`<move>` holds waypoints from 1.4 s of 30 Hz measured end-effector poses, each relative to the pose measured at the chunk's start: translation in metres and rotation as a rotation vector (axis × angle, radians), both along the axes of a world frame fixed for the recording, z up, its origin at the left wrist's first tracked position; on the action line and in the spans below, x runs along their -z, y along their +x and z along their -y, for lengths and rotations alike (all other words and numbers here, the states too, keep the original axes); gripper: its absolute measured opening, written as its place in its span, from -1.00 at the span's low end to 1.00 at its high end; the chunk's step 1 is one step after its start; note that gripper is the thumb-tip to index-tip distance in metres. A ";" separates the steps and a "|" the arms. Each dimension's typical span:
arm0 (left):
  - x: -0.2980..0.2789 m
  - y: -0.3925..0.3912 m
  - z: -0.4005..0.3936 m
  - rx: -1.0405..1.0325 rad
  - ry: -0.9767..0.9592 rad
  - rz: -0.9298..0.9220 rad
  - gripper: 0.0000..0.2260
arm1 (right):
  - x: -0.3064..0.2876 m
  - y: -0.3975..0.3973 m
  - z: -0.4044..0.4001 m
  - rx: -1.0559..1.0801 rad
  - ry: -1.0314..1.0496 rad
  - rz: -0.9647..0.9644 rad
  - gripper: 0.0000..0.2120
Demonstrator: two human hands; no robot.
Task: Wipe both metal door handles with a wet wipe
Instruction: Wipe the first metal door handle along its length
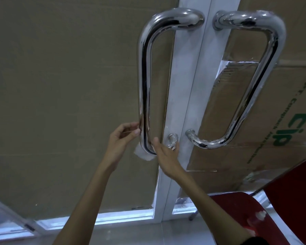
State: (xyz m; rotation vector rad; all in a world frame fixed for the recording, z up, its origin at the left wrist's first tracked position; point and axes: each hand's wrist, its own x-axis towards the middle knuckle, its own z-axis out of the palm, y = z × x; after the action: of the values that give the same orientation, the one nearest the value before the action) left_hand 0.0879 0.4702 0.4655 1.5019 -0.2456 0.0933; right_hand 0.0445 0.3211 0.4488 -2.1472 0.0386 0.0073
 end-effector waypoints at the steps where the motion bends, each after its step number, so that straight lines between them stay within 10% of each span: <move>1: 0.002 -0.001 -0.001 -0.005 -0.002 -0.004 -0.79 | 0.004 -0.006 0.001 -0.010 -0.027 0.049 -0.23; 9: 0.016 -0.011 0.004 0.017 -0.005 -0.100 -0.86 | 0.034 -0.025 -0.014 -0.086 -0.057 0.123 -0.37; 18: 0.016 -0.023 0.003 0.136 -0.154 -0.364 -0.72 | -0.019 -0.032 -0.023 0.088 0.519 0.291 -0.74; 25: 0.027 -0.032 0.001 0.076 -0.202 -0.275 -0.96 | 0.005 -0.040 -0.033 -0.035 0.474 0.230 -0.59; 42: 0.000 0.003 0.029 -0.149 -0.288 0.105 -0.77 | -0.014 -0.016 0.017 0.158 0.599 0.237 -0.71</move>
State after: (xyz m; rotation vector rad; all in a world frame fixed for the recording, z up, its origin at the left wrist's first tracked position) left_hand 0.0908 0.4409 0.4657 1.2277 -0.1943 0.3147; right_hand 0.0285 0.3044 0.4627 -1.5298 0.0592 -0.2919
